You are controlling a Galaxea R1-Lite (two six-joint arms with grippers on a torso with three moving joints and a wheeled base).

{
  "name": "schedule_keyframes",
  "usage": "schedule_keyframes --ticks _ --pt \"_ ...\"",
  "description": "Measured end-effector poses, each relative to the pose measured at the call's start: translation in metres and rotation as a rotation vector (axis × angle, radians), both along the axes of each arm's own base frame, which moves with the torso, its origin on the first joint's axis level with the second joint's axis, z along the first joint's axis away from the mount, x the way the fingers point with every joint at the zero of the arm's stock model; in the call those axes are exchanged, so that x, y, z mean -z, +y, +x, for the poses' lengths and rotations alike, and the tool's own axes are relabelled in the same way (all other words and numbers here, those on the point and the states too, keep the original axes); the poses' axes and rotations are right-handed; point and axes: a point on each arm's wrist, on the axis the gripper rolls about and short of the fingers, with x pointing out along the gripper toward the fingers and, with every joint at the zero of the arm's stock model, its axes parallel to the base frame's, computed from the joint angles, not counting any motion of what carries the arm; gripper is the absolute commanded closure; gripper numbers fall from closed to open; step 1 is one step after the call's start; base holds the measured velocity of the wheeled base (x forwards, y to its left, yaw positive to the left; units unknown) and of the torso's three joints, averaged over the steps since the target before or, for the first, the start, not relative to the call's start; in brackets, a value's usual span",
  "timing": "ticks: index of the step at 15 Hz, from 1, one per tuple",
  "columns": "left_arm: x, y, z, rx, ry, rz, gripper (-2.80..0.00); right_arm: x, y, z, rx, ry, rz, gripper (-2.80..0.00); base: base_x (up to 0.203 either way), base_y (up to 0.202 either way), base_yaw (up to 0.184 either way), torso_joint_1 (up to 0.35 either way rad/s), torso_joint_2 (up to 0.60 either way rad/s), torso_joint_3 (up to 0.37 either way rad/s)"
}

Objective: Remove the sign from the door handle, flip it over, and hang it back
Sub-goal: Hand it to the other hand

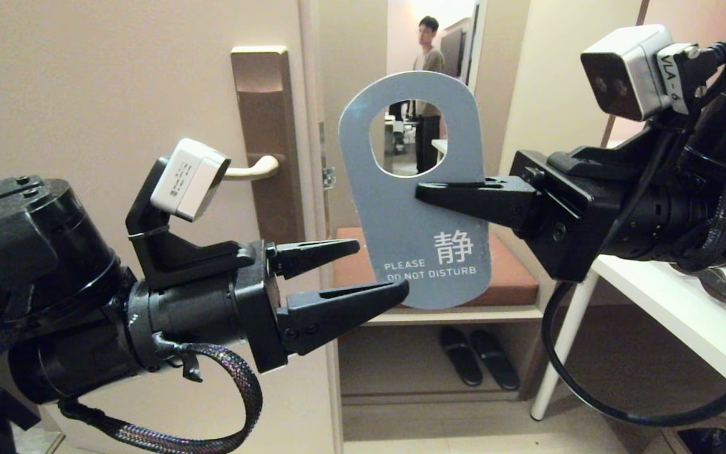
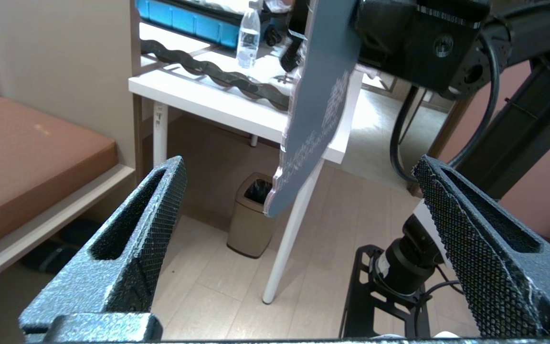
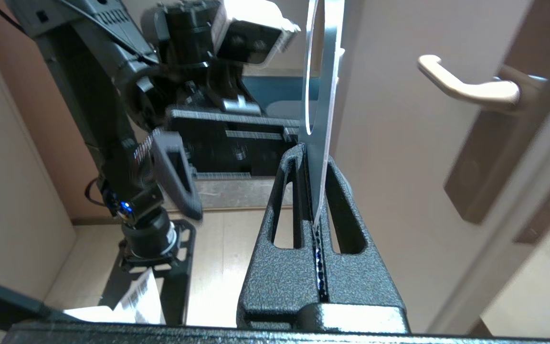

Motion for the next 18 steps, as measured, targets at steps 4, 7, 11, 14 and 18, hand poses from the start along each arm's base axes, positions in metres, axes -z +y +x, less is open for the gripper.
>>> schedule_keyframes --ticks 4,7,11,14,18 --pt "0.001 -0.001 0.001 -0.003 0.001 0.003 -2.80 -0.003 0.012 0.008 -0.011 -0.007 0.010 0.00 0.000 0.000 0.000 0.000 0.00 0.000" --pt "-0.001 -0.003 0.004 -0.004 -0.032 -0.026 -2.80 -0.006 0.018 0.012 0.002 0.019 0.035 0.00 0.000 0.000 0.000 0.000 0.00 0.000" --pt "0.002 -0.006 0.009 -0.005 -0.044 -0.036 -2.80 -0.009 0.026 0.012 0.019 0.059 0.121 0.00 0.000 0.000 0.000 0.000 0.00 0.000" --pt "0.003 -0.007 0.010 -0.006 -0.043 -0.035 -2.80 0.001 0.035 0.008 0.004 0.092 0.104 0.00 0.000 0.000 0.000 0.000 0.00 0.000" --pt "0.002 -0.007 0.010 -0.006 -0.044 -0.036 -2.80 0.009 0.045 -0.001 -0.034 0.119 0.084 0.00 0.000 0.000 0.000 0.000 0.00 0.000"
